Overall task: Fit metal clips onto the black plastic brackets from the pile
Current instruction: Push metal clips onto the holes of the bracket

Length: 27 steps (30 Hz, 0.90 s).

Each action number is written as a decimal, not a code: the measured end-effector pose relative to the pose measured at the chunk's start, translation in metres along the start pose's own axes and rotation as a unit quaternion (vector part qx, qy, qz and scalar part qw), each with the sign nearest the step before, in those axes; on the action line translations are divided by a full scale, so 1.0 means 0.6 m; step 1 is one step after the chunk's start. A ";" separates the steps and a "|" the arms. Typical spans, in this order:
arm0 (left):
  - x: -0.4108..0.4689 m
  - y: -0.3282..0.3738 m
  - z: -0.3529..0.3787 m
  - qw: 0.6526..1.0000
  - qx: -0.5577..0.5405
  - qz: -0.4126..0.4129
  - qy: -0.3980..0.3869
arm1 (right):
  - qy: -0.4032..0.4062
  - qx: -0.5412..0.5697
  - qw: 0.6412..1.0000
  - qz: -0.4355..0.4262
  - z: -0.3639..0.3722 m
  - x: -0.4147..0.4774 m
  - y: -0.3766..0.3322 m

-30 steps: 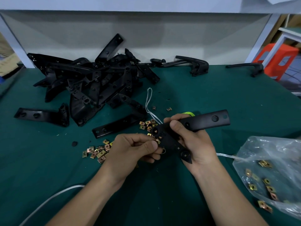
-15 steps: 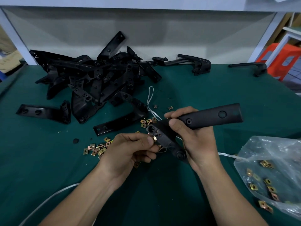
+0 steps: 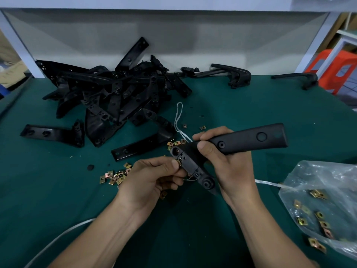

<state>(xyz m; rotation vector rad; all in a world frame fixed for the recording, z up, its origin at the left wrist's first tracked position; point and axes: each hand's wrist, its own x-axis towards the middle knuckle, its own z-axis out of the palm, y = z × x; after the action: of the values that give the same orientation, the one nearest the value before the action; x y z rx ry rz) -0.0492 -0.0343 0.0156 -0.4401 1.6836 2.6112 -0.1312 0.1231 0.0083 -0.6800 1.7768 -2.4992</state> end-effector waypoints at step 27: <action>0.000 -0.019 0.011 0.989 0.122 0.082 0.025 | -0.028 -0.021 0.996 0.088 0.001 -0.012 -0.005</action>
<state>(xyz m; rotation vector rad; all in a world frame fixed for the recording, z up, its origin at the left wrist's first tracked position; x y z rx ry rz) -0.0490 -0.0235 0.0079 -0.3784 2.1068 2.4673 -0.1236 0.1255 0.0089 -0.5615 1.7910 -2.3139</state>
